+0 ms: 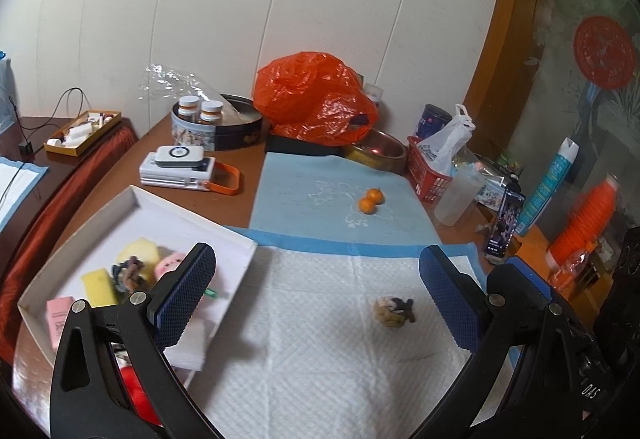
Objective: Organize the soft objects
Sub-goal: 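Move both tools back over the pad toward the brown plush and foam sheet, then grasp the brown knotted plush with the left tool while the right tool grasps the white foam sheet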
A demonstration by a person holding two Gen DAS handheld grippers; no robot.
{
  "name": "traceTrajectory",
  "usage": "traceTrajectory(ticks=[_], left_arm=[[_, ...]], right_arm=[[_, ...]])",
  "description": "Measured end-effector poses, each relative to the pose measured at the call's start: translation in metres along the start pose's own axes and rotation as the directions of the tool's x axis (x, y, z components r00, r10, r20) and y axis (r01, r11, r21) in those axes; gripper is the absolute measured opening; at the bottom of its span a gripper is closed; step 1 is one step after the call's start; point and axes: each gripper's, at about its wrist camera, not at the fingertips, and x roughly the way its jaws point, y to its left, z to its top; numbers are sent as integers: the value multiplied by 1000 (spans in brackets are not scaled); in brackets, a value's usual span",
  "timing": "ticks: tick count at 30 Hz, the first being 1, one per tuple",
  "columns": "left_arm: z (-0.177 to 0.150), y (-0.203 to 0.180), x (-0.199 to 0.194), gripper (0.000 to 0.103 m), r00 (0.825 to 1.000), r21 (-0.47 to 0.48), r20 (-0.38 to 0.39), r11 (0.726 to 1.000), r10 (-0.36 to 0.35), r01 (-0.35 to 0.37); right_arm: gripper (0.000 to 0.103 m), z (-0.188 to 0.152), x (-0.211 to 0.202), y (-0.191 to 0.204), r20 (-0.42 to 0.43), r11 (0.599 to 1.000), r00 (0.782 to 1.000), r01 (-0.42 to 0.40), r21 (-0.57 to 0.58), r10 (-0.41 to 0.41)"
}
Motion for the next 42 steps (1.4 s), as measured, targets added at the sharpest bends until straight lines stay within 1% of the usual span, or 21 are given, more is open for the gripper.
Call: traceTrajectory(ticks=[5,8,10,12,14,17,19,23,26,27,30,33,34,35,36,37,38,39,40,41,42], left_arm=[[-8,-20,29,103,998,38,-49,998,-44,46],[-18,-32,50,103,994,73,-91,995,-60,67],[-28,-40,68,103,989,111,-135,991,-62,78],[-38,-48,87,103,980,138,-188,986,-71,98],[-50,-57,106,103,965,155,-246,980,-87,128],[-68,-74,138,103,944,189,-314,968,-98,164],[-77,-83,155,103,938,213,-335,963,-89,168],[-90,-100,185,103,922,240,-377,953,-85,185],[-97,-110,199,103,925,282,-376,943,-59,175],[-97,-112,205,103,923,289,-382,943,-43,164],[-98,-109,218,103,918,269,-396,953,-22,139],[-98,-107,226,103,915,252,-404,959,-18,130],[-99,-107,228,100,914,253,-406,959,-16,130],[-100,-107,229,94,914,259,-406,957,-14,130],[-101,-108,230,72,915,265,-402,955,-15,132],[-102,-108,229,58,921,282,-389,952,-2,121],[-102,-108,228,53,924,295,-383,948,2,120],[-102,-107,227,49,922,292,-387,947,-14,137],[-102,-104,225,43,919,281,-392,948,-29,150],[-101,-103,224,42,920,275,-390,949,-35,152],[-101,-102,221,39,922,270,-384,950,-41,154]], right_arm=[[103,4,-9,-34,9,999,1000,29,36,-29],[103,9,-17,-79,21,988,994,106,114,-109],[103,9,-21,-114,18,970,982,180,163,-186],[103,4,-22,-147,-6,945,965,257,202,-262],[103,-5,-18,-173,-44,921,950,310,236,-309],[103,-22,-5,-205,-135,884,925,380,271,-356],[103,-33,8,-219,-199,870,902,424,252,-383],[103,-44,37,-222,-269,878,873,455,152,-406],[103,-49,56,-223,-292,884,857,462,73,-424],[103,-51,63,-223,-300,882,848,469,40,-437],[103,-53,77,-224,-312,886,839,462,-25,-446],[103,-54,94,-218,-353,903,833,420,-94,-425],[103,-54,98,-215,-361,902,829,416,-113,-427],[103,-54,103,-212,-372,905,825,404,-137,-425],[103,-55,108,-210,-386,909,823,387,-155,-416],[103,-57,111,-209,-402,915,822,369,-164,-404],[102,-57,113,-208,-416,921,822,352,-165,-389],[99,-58,113,-208,-425,927,824,338,-161,-374],[84,-58,111,-208,-429,934,830,325,-151,-358],[73,-59,109,-207,-432,935,829,321,-152,-355],[73,-59,107,-206,-429,928,823,329,-175,-372]])
